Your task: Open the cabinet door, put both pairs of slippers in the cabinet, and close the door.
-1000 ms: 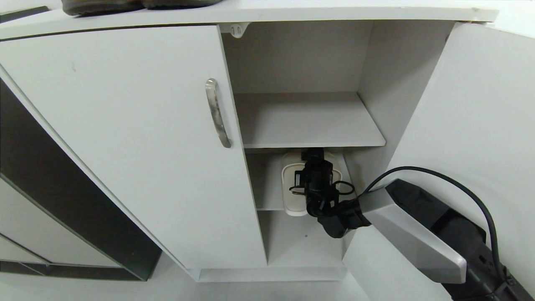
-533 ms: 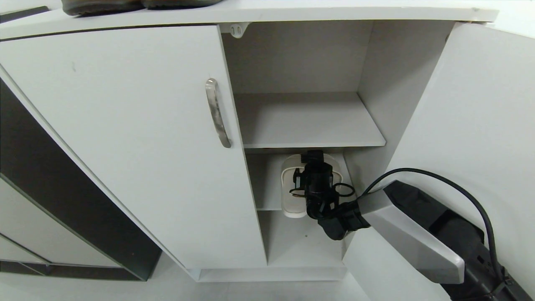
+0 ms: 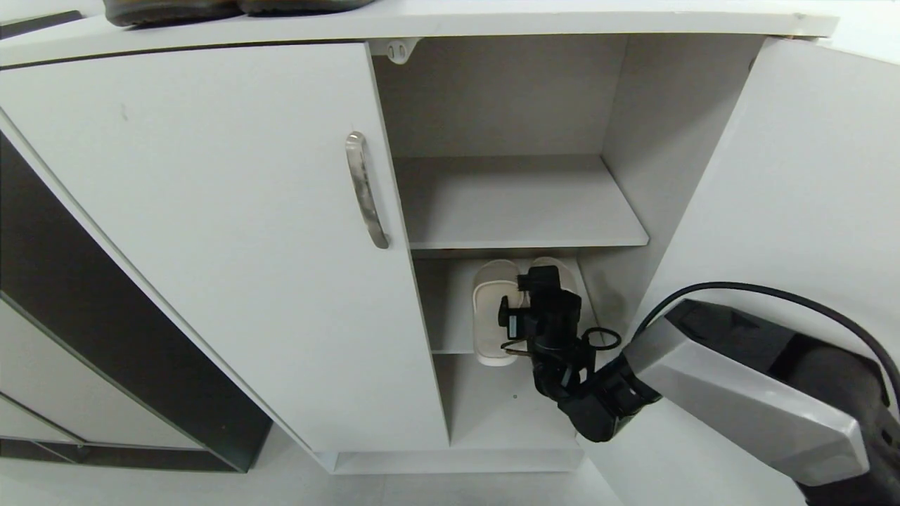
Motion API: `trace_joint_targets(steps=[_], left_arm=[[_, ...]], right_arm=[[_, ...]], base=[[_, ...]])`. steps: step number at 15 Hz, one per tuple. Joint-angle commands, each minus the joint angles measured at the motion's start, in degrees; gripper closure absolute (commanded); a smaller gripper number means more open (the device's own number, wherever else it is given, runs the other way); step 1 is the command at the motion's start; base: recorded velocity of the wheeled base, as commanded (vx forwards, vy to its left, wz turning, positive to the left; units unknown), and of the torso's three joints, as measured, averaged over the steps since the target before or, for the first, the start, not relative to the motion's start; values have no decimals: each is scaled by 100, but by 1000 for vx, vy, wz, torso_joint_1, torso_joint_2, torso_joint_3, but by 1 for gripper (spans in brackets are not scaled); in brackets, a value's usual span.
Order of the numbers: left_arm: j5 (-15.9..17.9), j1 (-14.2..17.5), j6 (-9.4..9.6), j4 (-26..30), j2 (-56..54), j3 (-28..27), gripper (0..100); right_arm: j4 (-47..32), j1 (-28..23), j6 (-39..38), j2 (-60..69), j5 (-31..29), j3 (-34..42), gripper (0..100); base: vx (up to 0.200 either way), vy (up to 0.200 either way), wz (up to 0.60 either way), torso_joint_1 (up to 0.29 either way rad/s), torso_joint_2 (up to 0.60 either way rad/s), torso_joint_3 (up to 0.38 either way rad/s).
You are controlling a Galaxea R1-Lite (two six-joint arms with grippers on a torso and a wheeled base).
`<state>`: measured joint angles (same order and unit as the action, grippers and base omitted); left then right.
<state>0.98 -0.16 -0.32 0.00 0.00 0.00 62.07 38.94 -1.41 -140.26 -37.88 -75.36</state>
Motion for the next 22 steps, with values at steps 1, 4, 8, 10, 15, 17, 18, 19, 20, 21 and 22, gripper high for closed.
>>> trace_joint_targets(steps=[1, 4, 8, 10, 15, 17, 18, 19, 20, 21, 22], left_arm=[[-1, -2, -3, 0, 0, 0, 100], [-1, -2, -3, 0, 0, 0, 100], [-1, -2, 5, 0, 9, 0, 100], [-1, -2, 5, 0, 9, 0, 100], [17, -2, 49, 0, 9, 0, 100], [17, -2, 40, -9, 9, 0, 100], [17, -2, 40, 0, 0, 0, 100], [17, -2, 40, 0, 0, 0, 100], [17, -2, 40, -9, 9, 0, 100], [17, -2, 32, 0, 9, 0, 100], [26, -2, 40, 0, 9, 0, 100]], right_arm=[[507, 351, -8, 852, 8, 1199, 0], [1052, 615, 36, 957, 0, 2069, 0], [1228, 624, 27, 957, 8, 2263, 0], [1290, 633, 36, 984, 0, 2289, 0], [1290, 650, 45, 1151, 52, 2491, 0], [1290, 721, 71, 1291, 43, 2588, 0], [1290, 738, 80, 1344, 52, 2685, 0], [1290, 738, 80, 1344, 52, 2685, 0], [1378, 782, 71, 1467, 52, 2913, 0], [1430, 791, 80, 1493, 52, 2966, 0], [1439, 791, 80, 1520, 52, 2983, 0]], base=[[0, 0, 0, 0, 0, 0], [0, 0, 0, 0, 0, 0], [-100, 0, 0, 2, 2, 1], [-200, 0, 0, 5, 0, 2], [-160, 0, 0, 1, 3, 1], [0, 0, 0, 0, 0, 0], [0, 0, 0, 0, 0, 0], [0, 0, 0, 0, 0, 0], [0, 0, 0, 0, 0, 0], [0, 0, 0, 0, 0, 0], [0, 0, 0, 0, 0, 0]])
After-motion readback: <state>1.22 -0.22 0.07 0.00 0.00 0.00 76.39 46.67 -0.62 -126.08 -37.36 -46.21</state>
